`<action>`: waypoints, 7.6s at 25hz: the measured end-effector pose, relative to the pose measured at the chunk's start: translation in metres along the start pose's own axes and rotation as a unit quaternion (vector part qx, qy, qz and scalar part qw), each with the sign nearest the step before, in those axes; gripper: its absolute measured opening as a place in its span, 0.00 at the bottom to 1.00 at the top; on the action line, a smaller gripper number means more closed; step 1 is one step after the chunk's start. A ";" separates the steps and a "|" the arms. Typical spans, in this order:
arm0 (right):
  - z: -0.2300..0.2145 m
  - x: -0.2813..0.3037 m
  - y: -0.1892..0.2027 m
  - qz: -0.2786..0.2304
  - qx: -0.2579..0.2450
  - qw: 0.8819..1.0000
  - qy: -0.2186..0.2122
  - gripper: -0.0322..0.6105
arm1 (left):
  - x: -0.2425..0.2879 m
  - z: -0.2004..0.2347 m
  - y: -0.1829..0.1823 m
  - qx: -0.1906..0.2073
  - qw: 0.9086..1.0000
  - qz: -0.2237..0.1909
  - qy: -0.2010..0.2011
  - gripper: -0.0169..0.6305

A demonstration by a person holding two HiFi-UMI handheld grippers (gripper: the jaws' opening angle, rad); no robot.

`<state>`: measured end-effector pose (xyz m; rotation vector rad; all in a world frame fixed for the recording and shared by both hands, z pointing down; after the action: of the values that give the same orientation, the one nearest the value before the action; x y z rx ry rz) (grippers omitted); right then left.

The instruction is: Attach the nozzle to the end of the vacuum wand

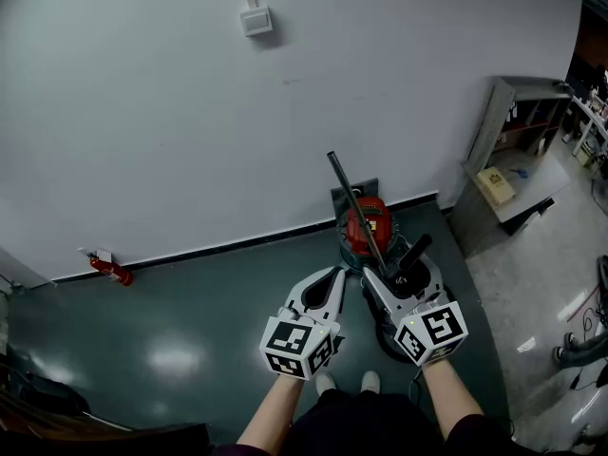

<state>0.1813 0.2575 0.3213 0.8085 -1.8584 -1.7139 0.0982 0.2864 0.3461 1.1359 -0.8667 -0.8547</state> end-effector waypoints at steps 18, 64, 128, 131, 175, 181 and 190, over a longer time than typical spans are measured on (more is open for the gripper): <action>0.005 0.011 0.013 -0.008 0.046 0.995 0.083 0.58 | -0.023 0.060 0.014 -0.015 0.999 0.029 0.033 0.03; -0.174 0.117 0.038 0.000 0.085 0.992 0.090 0.58 | 0.177 0.124 0.013 -0.033 0.996 0.081 0.022 0.03; -0.286 0.354 0.046 0.014 0.108 0.986 0.125 0.58 | 0.356 0.310 0.039 -0.106 0.983 0.145 0.036 0.03; -0.294 0.363 0.047 0.013 0.112 0.987 0.115 0.58 | 0.364 0.314 0.043 -0.111 0.983 0.146 0.028 0.03; -0.283 0.507 0.076 0.073 0.111 0.991 -0.020 0.58 | 0.458 0.336 0.175 -0.210 0.964 0.163 -0.012 0.29; -0.281 0.515 0.087 0.086 0.109 0.990 -0.021 0.58 | 0.461 0.335 0.171 -0.202 0.967 0.158 -0.007 0.26; -0.278 0.522 0.100 0.100 0.105 0.989 -0.016 0.58 | 0.461 0.336 0.174 -0.181 0.969 0.167 -0.002 0.24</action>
<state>-0.0043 -0.3032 0.4255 0.6495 -2.0899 -1.4333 0.0076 -0.2229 0.6423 0.6468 -0.8342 -0.6973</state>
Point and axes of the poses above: the fingertips, and each gripper's own axes: x forward along the fingers, z to its left, y out of its underside, the point moved 1 cm from there along -x, backward along the fingers
